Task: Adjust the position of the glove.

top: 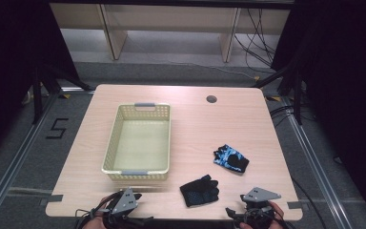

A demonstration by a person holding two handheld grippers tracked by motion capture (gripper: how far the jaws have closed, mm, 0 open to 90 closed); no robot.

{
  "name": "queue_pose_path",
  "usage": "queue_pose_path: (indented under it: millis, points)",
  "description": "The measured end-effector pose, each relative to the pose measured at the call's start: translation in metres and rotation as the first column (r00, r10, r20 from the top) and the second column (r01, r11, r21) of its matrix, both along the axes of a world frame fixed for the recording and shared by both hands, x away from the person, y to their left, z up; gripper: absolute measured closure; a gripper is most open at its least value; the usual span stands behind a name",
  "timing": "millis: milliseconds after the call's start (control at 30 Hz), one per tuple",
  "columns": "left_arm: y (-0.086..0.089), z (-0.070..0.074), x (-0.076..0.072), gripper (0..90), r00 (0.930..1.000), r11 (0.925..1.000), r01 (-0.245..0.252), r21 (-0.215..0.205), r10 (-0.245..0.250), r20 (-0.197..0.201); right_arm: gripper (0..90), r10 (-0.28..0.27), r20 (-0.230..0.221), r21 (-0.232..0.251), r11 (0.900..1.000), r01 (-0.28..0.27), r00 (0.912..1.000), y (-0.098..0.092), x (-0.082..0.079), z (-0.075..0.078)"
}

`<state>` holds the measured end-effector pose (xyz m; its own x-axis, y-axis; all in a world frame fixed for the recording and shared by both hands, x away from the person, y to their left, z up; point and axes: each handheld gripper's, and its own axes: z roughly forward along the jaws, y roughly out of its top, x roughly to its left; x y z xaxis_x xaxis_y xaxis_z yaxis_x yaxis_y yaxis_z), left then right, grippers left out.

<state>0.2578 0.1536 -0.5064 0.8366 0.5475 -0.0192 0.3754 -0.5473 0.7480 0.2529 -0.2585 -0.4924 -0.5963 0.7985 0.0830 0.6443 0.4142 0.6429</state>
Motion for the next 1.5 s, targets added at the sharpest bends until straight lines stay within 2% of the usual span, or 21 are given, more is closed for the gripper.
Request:
queue_pose_path:
  millis: [33, 67, 167, 200, 333, 433, 467, 700, 733, 800, 833, 900, 967, 1000, 1033, 1067, 1100, 1233, 1300, 1433, 1500]
  points:
    - [0.0, 0.0, 0.0, 17.3, 1.0, 1.0, -0.003, -0.001, 0.003, -0.003, 29.2, 0.02, 0.025, -0.002, 1.0, -0.02, 0.9995, -0.001, 0.002, -0.001]
    - [0.001, 0.001, 0.001, 17.3, 0.9998, 0.9998, 0.013, 0.016, -0.013, 0.012, 29.8, 0.016, 0.012, 0.009, 1.0, -0.016, 0.9998, 0.0, 0.001, 0.0]
    - [0.0, 0.0, 0.001, 17.4, 0.9999, 1.0, 0.009, 0.005, -0.009, 0.009, 31.1, 0.002, 0.004, 0.017, 1.0, -0.002, 1.0, 0.0, 0.0, 0.001]
    - [0.0, 0.0, 0.001, 17.4, 0.9999, 0.9999, 0.009, 0.006, -0.009, 0.007, 31.9, 0.027, 0.038, 0.001, 1.0, -0.027, 0.9989, -0.001, 0.002, 0.001]
    - [-0.001, -0.001, 0.0, 17.4, 1.0, 1.0, 0.002, -0.002, -0.002, -0.002, 33.5, 0.022, 0.036, -0.003, 1.0, -0.022, 0.9991, -0.002, 0.002, 0.002]
    - [-0.002, -0.001, 0.001, 17.9, 0.9999, 0.9998, -0.004, -0.021, 0.004, -0.011, 36.9, 0.039, 0.065, 0.011, 0.999, -0.04, 0.9971, -0.004, 0.005, 0.004]
    - [-0.002, 0.0, 0.002, 18.0, 1.0, 1.0, -0.001, -0.008, 0.001, -0.005, 36.9, 0.02, 0.048, 0.028, 0.999, -0.021, 0.9987, -0.003, 0.004, 0.006]
    - [-0.008, 0.002, 0.009, 21.3, 0.9991, 0.998, -0.019, -0.06, 0.017, -0.04, 39.7, 0.054, 0.096, 0.016, 0.998, -0.056, 0.9939, -0.003, 0.018, 0.015]
    - [-0.009, 0.003, 0.01, 21.5, 0.9994, 0.9986, -0.017, -0.051, 0.015, -0.031, 40.1, 0.048, 0.077, 0.023, 0.998, -0.05, 0.9958, -0.001, 0.019, 0.016]
    - [-0.013, 0.005, 0.013, 22.4, 0.9995, 0.9974, -0.016, -0.071, 0.014, -0.029, 40.3, 0.062, 0.097, 0.011, 0.998, -0.063, 0.9933, 0.0, 0.024, 0.018]
    - [-0.013, 0.007, 0.016, 22.6, 0.9997, 0.9988, 0.013, -0.047, -0.014, -0.019, 40.5, 0.077, 0.105, 0.004, 0.997, -0.077, 0.9915, 0.001, 0.027, 0.019]
    - [-0.019, 0.008, 0.017, 22.9, 0.9992, 0.9959, -0.019, -0.089, 0.016, -0.037, 41.2, 0.088, 0.114, 0.001, 0.996, -0.089, 0.9896, 0.005, 0.033, 0.021]
    - [-0.022, 0.009, 0.021, 23.5, 0.9998, 0.9971, 0.001, -0.076, -0.003, -0.021, 41.7, 0.088, 0.098, 0.003, 0.996, -0.089, 0.9913, 0.008, 0.035, 0.023]
    - [-0.025, 0.009, 0.021, 23.6, 0.9992, 0.9966, -0.015, -0.081, 0.011, -0.038, 41.7, 0.099, 0.123, -0.002, 0.995, -0.099, 0.9875, 0.009, 0.039, 0.023]
    - [-0.027, 0.009, 0.022, 23.8, 0.9992, 0.9958, -0.013, -0.09, 0.009, -0.039, 41.7, 0.107, 0.12, -0.008, 0.994, -0.107, 0.9869, 0.012, 0.042, 0.024]
    - [-0.026, 0.011, 0.025, 23.8, 0.9997, 0.9985, 0.019, -0.052, -0.02, -0.014, 41.7, 0.107, 0.12, -0.008, 0.994, -0.107, 0.9869, 0.012, 0.042, 0.024]
    - [-0.03, 0.01, 0.024, 23.8, 0.9996, 0.9956, 0.002, -0.094, -0.005, -0.028, 41.7, 0.11, 0.118, -0.005, 0.994, -0.11, 0.9869, 0.014, 0.044, 0.024]
    - [-0.036, 0.009, 0.027, 24.0, 0.9995, 0.9952, -0.003, -0.098, 0.0, -0.033, 43.1, 0.116, 0.092, -0.002, 0.993, -0.117, 0.9889, 0.023, 0.049, 0.022]
    - [-0.037, 0.009, 0.029, 24.4, 0.9994, 0.9978, 0.004, -0.067, -0.006, -0.034, 43.1, 0.139, 0.111, -0.011, 0.99, -0.139, 0.984, 0.023, 0.052, 0.022]
    - [-0.046, 0.01, 0.032, 26.1, 0.9993, 0.9953, 0.003, -0.097, -0.007, -0.037, 43.9, 0.135, 0.086, -0.017, 0.991, -0.134, 0.9871, 0.027, 0.057, 0.022]
    - [-0.05, 0.011, 0.034, 26.8, 0.9994, 0.9961, 0.011, -0.088, -0.014, -0.032, 44.5, 0.142, 0.083, -0.013, 0.99, -0.141, 0.9864, 0.029, 0.06, 0.021]
